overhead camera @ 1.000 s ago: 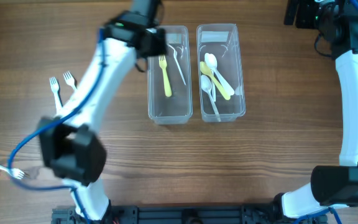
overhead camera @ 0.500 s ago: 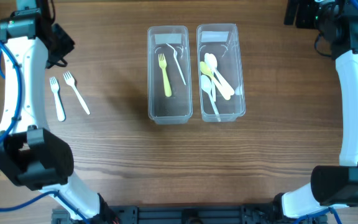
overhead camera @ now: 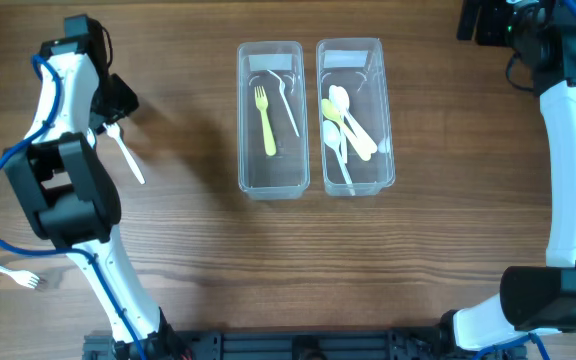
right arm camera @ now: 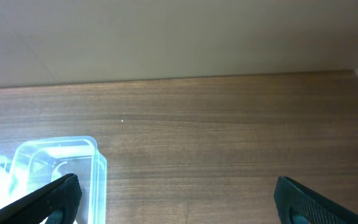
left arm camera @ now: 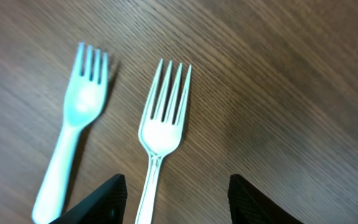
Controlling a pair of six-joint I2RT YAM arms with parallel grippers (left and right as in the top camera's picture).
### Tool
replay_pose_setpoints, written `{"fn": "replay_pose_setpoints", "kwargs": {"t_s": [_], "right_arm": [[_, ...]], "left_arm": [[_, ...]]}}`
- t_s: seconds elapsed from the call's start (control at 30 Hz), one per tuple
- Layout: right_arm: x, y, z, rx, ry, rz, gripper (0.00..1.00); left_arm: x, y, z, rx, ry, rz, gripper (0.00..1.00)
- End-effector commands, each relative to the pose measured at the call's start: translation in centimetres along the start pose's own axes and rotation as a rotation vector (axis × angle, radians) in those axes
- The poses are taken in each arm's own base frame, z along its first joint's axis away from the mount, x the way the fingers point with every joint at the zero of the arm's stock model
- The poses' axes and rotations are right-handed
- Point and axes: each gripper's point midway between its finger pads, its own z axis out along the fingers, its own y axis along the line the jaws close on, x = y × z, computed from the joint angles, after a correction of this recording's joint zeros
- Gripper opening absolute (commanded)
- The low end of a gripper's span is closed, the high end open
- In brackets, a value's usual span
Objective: Pack container
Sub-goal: 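Move the left gripper back over the white fork on the table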
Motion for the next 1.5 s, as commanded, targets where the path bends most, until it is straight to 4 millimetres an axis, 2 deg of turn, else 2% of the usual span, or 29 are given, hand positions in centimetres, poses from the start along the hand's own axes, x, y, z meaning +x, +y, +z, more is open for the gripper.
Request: {"fn": "replay_pose_setpoints", "kwargs": {"t_s": [0.0, 0.27, 0.57, 1.47], "right_arm": [[0.2, -0.4, 0.4, 0.019, 0.007, -0.001, 1.00], [0.2, -0.4, 0.4, 0.019, 0.007, 0.000, 0.99], [0.2, -0.4, 0.4, 0.019, 0.008, 0.000, 0.99], [0.2, -0.4, 0.4, 0.019, 0.007, -0.001, 1.00]], "left_arm": [[0.6, -0.5, 1.2, 0.030, 0.044, 0.055, 0.55], [0.3, -1.0, 1.7, 0.059, 0.031, 0.097, 0.55], [2.5, 0.6, 4.6, 0.023, 0.093, 0.006, 0.56], [1.5, 0.4, 4.9, 0.044, 0.052, 0.027, 0.57]]}}
